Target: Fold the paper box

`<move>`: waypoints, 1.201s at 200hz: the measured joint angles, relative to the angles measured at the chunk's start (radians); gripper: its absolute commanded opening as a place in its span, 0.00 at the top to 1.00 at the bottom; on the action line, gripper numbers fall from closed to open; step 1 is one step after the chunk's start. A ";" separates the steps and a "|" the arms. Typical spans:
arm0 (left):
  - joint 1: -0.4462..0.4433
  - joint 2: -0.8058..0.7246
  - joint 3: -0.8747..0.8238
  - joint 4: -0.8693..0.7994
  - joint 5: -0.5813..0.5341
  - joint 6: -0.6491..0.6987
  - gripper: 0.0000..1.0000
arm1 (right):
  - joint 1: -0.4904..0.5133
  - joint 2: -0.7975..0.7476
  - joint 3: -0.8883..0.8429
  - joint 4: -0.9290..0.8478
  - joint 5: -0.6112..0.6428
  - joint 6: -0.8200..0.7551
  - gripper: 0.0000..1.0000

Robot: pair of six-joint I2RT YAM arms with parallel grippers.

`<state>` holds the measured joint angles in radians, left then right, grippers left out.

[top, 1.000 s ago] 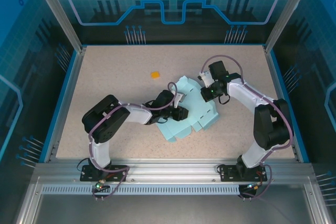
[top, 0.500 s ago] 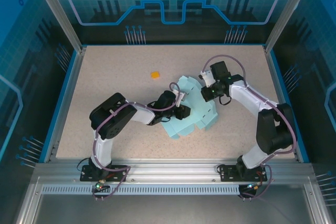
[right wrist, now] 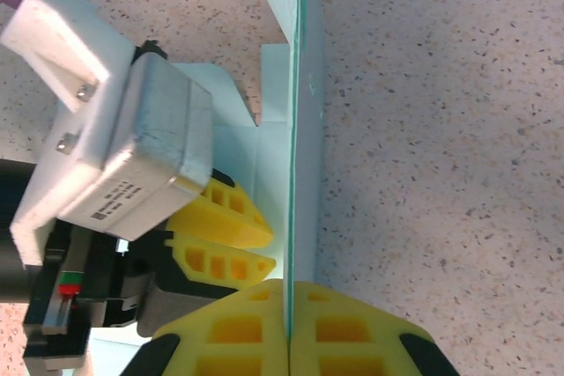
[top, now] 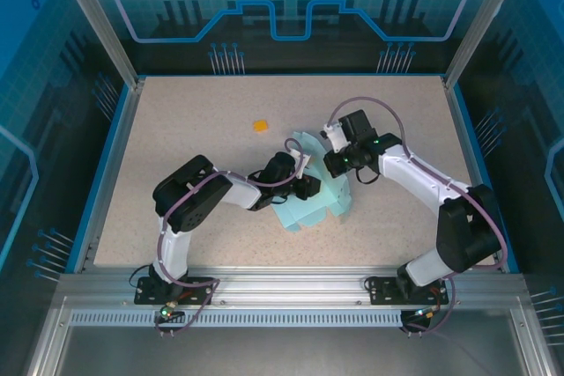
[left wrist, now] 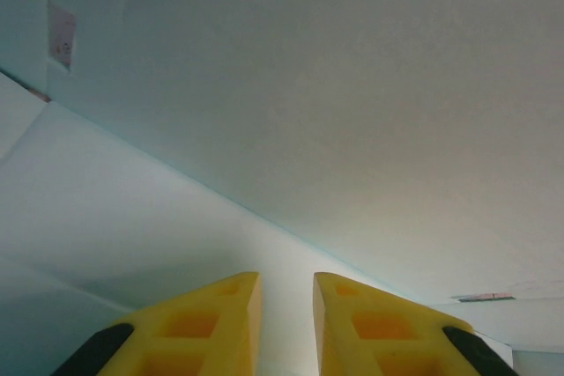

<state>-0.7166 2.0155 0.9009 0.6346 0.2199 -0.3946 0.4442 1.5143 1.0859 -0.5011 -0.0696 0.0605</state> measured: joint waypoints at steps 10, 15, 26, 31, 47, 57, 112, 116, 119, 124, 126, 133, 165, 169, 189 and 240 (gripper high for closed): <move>0.000 0.000 0.000 0.000 0.000 0.000 0.76 | 0.008 -0.003 -0.005 0.006 0.003 0.009 0.99; 0.000 0.000 -0.001 0.002 0.000 0.000 0.75 | 0.010 -0.004 -0.007 0.009 0.003 0.013 0.99; 0.000 0.000 -0.004 0.006 0.000 0.000 0.75 | 0.013 -0.005 -0.009 0.013 0.003 0.019 0.99; 0.000 0.000 -0.006 0.011 0.000 0.000 0.76 | 0.014 -0.005 -0.009 0.014 0.004 0.023 0.99; -0.001 0.000 -0.013 0.026 -0.005 -0.001 0.75 | 0.014 -0.005 -0.009 0.014 0.012 0.027 0.99; -0.002 0.000 -0.018 0.035 -0.007 -0.001 0.76 | 0.014 -0.005 -0.009 0.014 0.018 0.027 0.99; -0.003 0.000 -0.031 0.060 -0.014 -0.020 0.75 | 0.020 -0.005 -0.008 0.016 0.027 0.030 0.98; -0.003 0.000 -0.032 0.063 -0.015 -0.022 0.75 | 0.022 -0.003 -0.008 0.016 0.025 0.032 0.98; -0.003 0.000 -0.033 0.065 -0.015 -0.023 0.76 | 0.024 -0.003 -0.007 0.016 0.024 0.034 0.98; -0.003 0.000 -0.035 0.068 -0.015 -0.023 0.75 | 0.027 -0.001 -0.006 0.016 0.023 0.035 0.98; -0.003 0.000 -0.035 0.069 -0.015 -0.023 0.75 | 0.028 0.000 -0.006 0.016 0.021 0.036 0.98; -0.003 0.000 -0.035 0.071 -0.015 -0.024 0.75 | 0.032 0.003 -0.004 0.017 0.017 0.038 0.98; -0.003 0.000 -0.043 0.084 -0.019 -0.026 0.75 | 0.035 0.007 -0.003 0.022 0.013 0.044 0.98; -0.003 0.000 -0.045 0.086 -0.020 -0.026 0.75 | 0.035 0.007 -0.003 0.022 0.013 0.044 0.98; -0.003 0.000 -0.050 0.096 -0.022 -0.026 0.75 | 0.032 0.007 -0.003 0.023 0.014 0.044 0.98; -0.005 -0.005 -0.052 0.097 -0.024 -0.026 0.70 | 0.033 0.011 0.019 -0.005 0.101 -0.012 0.97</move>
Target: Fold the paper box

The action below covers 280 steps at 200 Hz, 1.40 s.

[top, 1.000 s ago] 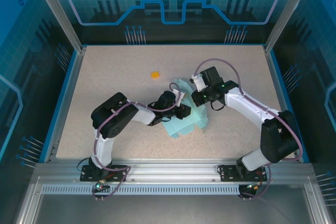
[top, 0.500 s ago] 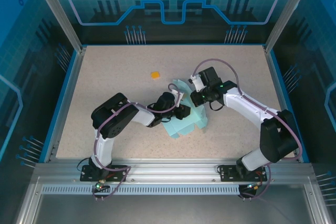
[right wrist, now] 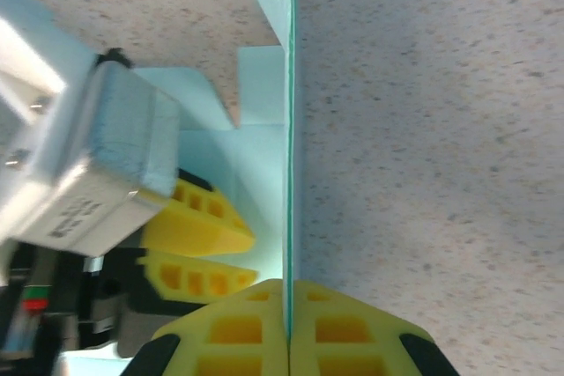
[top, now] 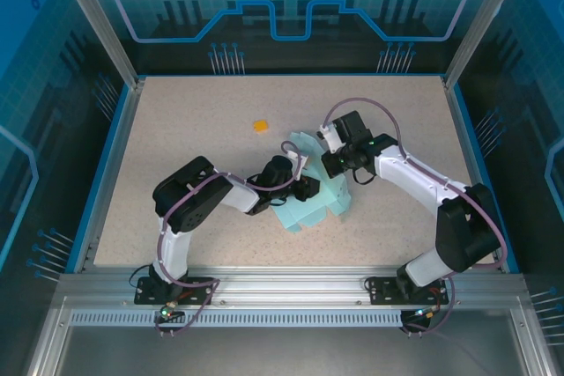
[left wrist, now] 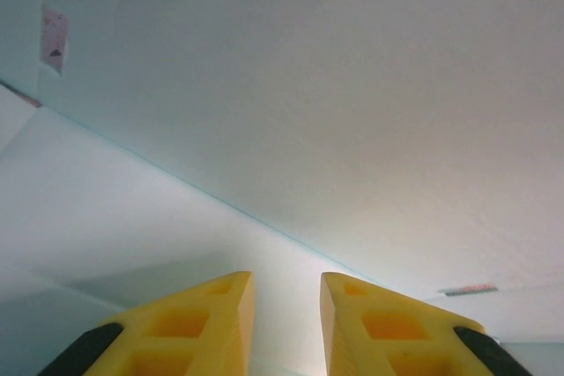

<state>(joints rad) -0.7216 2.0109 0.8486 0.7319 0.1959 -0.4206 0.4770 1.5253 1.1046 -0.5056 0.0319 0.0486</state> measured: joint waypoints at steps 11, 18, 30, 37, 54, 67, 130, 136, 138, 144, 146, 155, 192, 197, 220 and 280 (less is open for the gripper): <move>0.000 -0.003 0.000 -0.003 -0.002 0.000 0.68 | 0.000 0.005 0.005 -0.002 0.046 -0.024 0.97; -0.001 -0.005 0.000 -0.005 -0.002 0.000 0.67 | 0.000 0.008 0.006 -0.003 0.075 -0.040 0.97; -0.002 -0.010 0.000 -0.012 -0.002 -0.001 0.65 | 0.003 0.015 0.006 -0.001 0.131 -0.069 0.97; -0.002 -0.013 0.000 -0.016 -0.002 -0.001 0.63 | 0.007 0.019 0.006 0.003 0.166 -0.085 0.97; -0.001 -0.028 -0.002 -0.036 -0.005 -0.008 0.59 | 0.026 0.029 0.006 0.014 0.252 -0.125 0.97; 0.003 -0.047 -0.007 -0.059 -0.010 -0.019 0.57 | 0.048 0.037 0.006 0.027 0.320 -0.158 0.97; 0.090 -0.238 -0.082 -0.151 -0.043 -0.053 0.49 | 0.126 0.061 -0.035 0.173 0.564 -0.301 0.97; 0.100 -0.260 -0.087 -0.164 -0.051 -0.054 0.48 | 0.131 0.065 -0.044 0.192 0.578 -0.317 0.97; 0.103 -0.265 -0.087 -0.167 -0.052 -0.054 0.48 | 0.132 0.066 -0.046 0.196 0.582 -0.320 0.97; 0.115 -0.288 -0.091 -0.183 -0.064 -0.054 0.48 | 0.135 0.070 -0.054 0.216 0.595 -0.337 0.97; 0.117 -0.292 -0.091 -0.186 -0.066 -0.053 0.47 | 0.136 0.071 -0.058 0.224 0.599 -0.341 0.97; 0.133 -0.320 -0.092 -0.206 -0.077 -0.053 0.47 | 0.138 0.077 -0.068 0.248 0.615 -0.362 0.97; 0.185 -0.349 -0.092 -0.256 -0.071 -0.043 0.44 | 0.139 0.093 -0.090 0.330 0.641 -0.447 0.96; 0.191 -0.348 -0.092 -0.261 -0.065 -0.040 0.44 | 0.139 0.095 -0.090 0.336 0.639 -0.454 0.96; 0.208 -0.326 -0.076 -0.264 -0.021 0.000 0.44 | 0.126 0.097 -0.089 0.348 0.586 -0.477 0.96; 0.209 -0.227 0.041 -0.272 0.058 0.144 0.43 | 0.011 0.097 -0.054 0.303 0.348 -0.462 0.96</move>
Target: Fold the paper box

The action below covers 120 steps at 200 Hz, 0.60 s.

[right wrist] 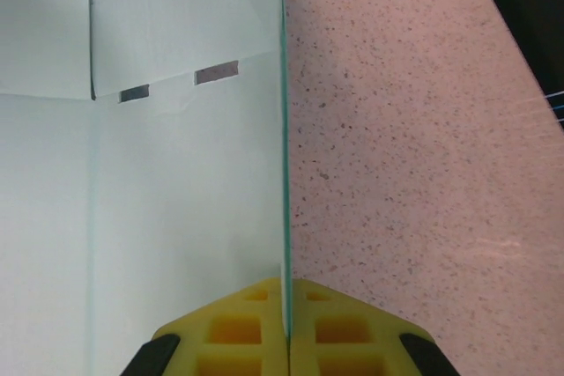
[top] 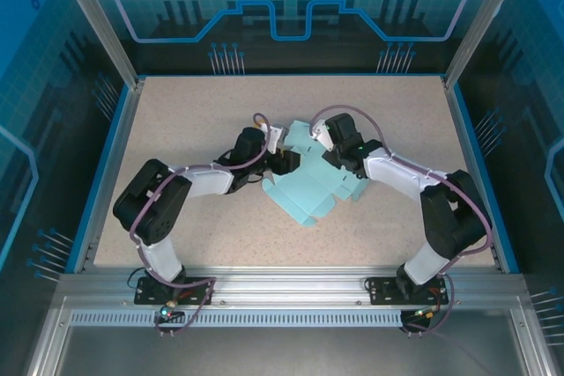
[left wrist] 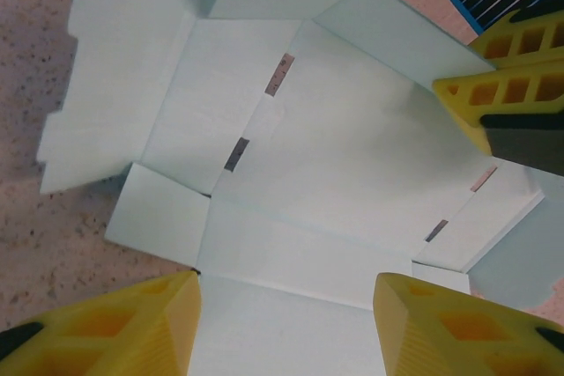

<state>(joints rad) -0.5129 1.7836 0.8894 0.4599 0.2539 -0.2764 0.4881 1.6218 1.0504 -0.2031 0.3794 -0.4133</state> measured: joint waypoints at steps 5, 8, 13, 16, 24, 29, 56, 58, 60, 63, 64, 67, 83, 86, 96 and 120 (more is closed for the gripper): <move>0.000 0.009 0.007 -0.003 -0.001 0.016 0.43 | -0.007 0.000 0.003 -0.006 -0.023 0.005 0.96; 0.000 0.014 0.011 -0.005 -0.002 0.022 0.43 | -0.011 0.000 0.004 -0.010 -0.034 0.007 0.96; 0.000 0.023 0.018 -0.009 -0.003 0.038 0.43 | -0.017 0.000 0.006 -0.013 -0.052 0.013 0.96; 0.000 0.029 0.020 -0.012 -0.003 0.045 0.43 | -0.020 0.000 0.006 -0.014 -0.061 0.015 0.96; 0.000 0.043 0.027 -0.018 -0.011 0.066 0.42 | -0.027 0.000 0.008 -0.019 -0.088 0.022 0.96; 0.000 0.051 0.032 -0.026 -0.017 0.079 0.42 | -0.031 0.000 0.010 -0.023 -0.102 0.026 0.96; 0.000 0.084 0.051 -0.062 -0.057 0.134 0.42 | -0.037 0.000 0.012 -0.037 -0.151 0.039 0.96; 0.000 0.087 0.054 -0.065 -0.061 0.139 0.42 | -0.037 0.000 0.012 -0.038 -0.154 0.040 0.96; 0.000 0.090 0.056 -0.067 -0.066 0.143 0.42 | -0.037 0.000 0.012 -0.038 -0.156 0.041 0.96; 0.000 0.092 0.059 -0.070 -0.071 0.148 0.42 | -0.037 0.000 0.013 -0.040 -0.158 0.043 0.96; 0.000 0.093 0.060 -0.071 -0.072 0.149 0.41 | -0.037 0.000 0.014 -0.042 -0.160 0.043 0.96; 0.000 0.097 0.064 -0.075 -0.079 0.155 0.41 | -0.037 0.000 0.015 -0.043 -0.163 0.044 0.96; 0.000 0.107 0.079 -0.090 -0.106 0.181 0.40 | -0.038 0.000 0.021 -0.050 -0.177 0.047 0.96; 0.000 0.108 0.081 -0.092 -0.111 0.185 0.40 | -0.038 0.000 0.022 -0.051 -0.179 0.047 0.96; 0.000 0.113 0.091 -0.105 -0.127 0.201 0.40 | -0.038 0.000 0.023 -0.051 -0.183 0.050 0.96; 0.000 0.122 0.111 -0.126 -0.154 0.224 0.39 | -0.038 0.000 0.023 -0.051 -0.190 0.051 0.96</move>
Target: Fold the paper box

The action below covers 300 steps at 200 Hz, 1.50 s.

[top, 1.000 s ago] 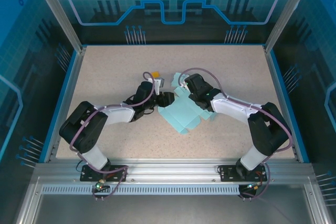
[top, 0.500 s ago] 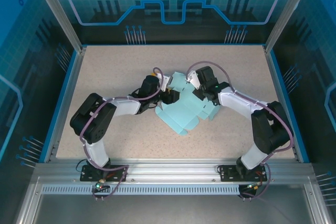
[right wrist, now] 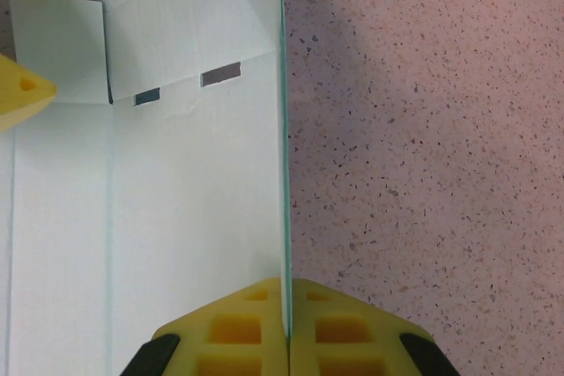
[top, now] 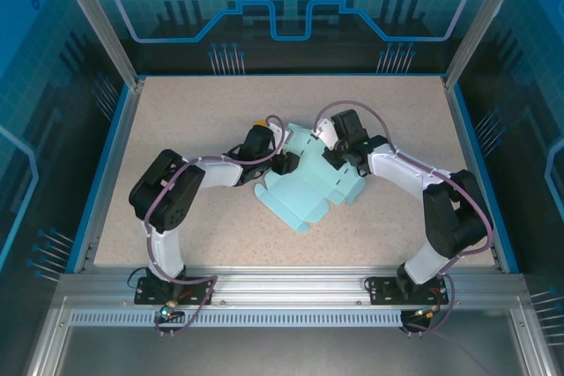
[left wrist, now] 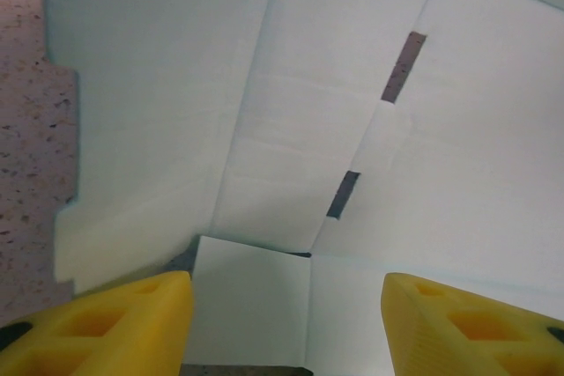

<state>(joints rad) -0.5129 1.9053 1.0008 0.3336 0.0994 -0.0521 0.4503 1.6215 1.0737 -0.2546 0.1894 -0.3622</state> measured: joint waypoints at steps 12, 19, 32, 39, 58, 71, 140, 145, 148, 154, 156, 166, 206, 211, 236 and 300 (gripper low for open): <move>0.000 0.006 0.008 -0.008 -0.010 0.003 0.39 | 0.000 0.000 0.000 0.000 -0.003 0.000 0.96; 0.000 0.011 0.011 -0.010 -0.014 0.003 0.39 | 0.000 0.000 0.000 -0.001 -0.008 0.003 0.96; 0.001 0.018 0.012 -0.016 -0.021 0.003 0.38 | 0.000 0.000 0.000 -0.004 -0.012 0.003 0.96; 0.001 0.023 0.012 -0.017 -0.025 0.003 0.38 | 0.000 0.000 0.000 -0.007 -0.014 0.003 0.96; 0.001 0.036 0.018 -0.031 -0.025 0.003 0.39 | 0.000 0.000 0.000 -0.008 -0.015 0.004 0.96; 0.001 0.046 0.025 -0.039 -0.024 0.003 0.40 | 0.000 0.000 0.000 -0.008 -0.015 0.006 0.96; 0.005 0.036 0.013 -0.037 0.047 -0.018 0.44 | 0.000 0.000 0.002 -0.019 -0.014 0.015 0.97; 0.006 0.031 0.010 -0.037 0.052 -0.020 0.44 | 0.000 0.000 0.002 -0.021 -0.014 0.015 0.97; 0.006 0.028 0.008 -0.037 0.055 -0.022 0.44 | 0.000 0.000 0.002 -0.022 -0.014 0.015 0.97; 0.006 0.021 0.004 -0.036 0.060 -0.024 0.45 | 0.000 0.000 0.002 -0.023 -0.012 0.015 0.97; 0.006 0.018 0.002 -0.036 0.063 -0.026 0.45 | 0.000 0.000 0.002 -0.023 -0.011 0.016 0.97; 0.007 0.008 -0.005 -0.032 0.073 -0.027 0.45 | 0.000 0.000 0.002 -0.024 -0.009 0.019 0.97; 0.007 -0.026 -0.039 -0.001 0.120 -0.055 0.48 | 0.000 0.002 0.013 -0.026 -0.007 0.026 0.97; 0.006 -0.029 -0.043 0.005 0.126 -0.059 0.48 | 0.000 0.002 0.014 -0.026 -0.007 0.026 0.97; 0.003 -0.036 -0.058 0.019 0.141 -0.076 0.48 | 0.000 0.002 0.017 -0.026 -0.008 0.026 0.98; -0.007 -0.063 -0.094 0.039 0.105 -0.080 0.44 | 0.000 0.002 0.019 -0.041 -0.008 0.026 0.98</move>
<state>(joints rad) -0.5201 1.8427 0.9070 0.3721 0.2047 -0.1318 0.4503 1.6238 1.0931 -0.2958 0.1810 -0.3363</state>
